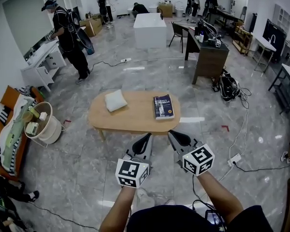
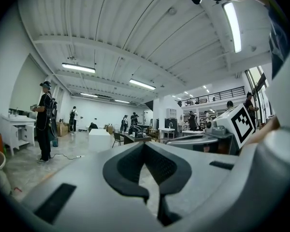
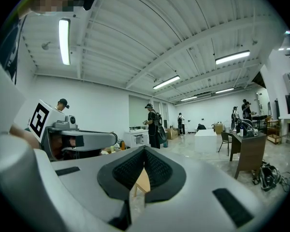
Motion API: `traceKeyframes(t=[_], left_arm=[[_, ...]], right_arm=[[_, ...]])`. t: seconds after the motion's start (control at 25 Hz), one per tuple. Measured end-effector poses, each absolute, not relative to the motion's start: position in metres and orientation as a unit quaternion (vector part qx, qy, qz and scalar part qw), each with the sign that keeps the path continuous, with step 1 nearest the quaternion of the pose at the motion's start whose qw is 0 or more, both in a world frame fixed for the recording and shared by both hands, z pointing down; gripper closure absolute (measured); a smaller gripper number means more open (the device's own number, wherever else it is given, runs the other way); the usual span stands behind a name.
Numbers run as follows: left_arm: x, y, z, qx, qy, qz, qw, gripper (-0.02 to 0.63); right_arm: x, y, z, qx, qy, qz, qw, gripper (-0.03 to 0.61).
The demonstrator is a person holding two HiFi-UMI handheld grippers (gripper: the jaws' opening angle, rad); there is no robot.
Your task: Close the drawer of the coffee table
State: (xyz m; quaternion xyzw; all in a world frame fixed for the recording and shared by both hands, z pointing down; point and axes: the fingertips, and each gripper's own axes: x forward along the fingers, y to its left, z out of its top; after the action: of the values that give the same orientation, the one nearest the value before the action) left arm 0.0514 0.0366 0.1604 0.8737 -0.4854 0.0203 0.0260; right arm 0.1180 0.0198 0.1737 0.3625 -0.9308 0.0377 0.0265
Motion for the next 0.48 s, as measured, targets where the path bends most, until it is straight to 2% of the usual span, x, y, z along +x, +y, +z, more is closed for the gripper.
traceKeyframes(t=[0.48], left_arm=[[0.074, 0.076, 0.161, 0.867, -0.497, 0.013, 0.022, 0.612]], right_arm=[[0.144, 0.061, 0.168, 0.358, -0.933, 0.031, 0.014, 0.565]])
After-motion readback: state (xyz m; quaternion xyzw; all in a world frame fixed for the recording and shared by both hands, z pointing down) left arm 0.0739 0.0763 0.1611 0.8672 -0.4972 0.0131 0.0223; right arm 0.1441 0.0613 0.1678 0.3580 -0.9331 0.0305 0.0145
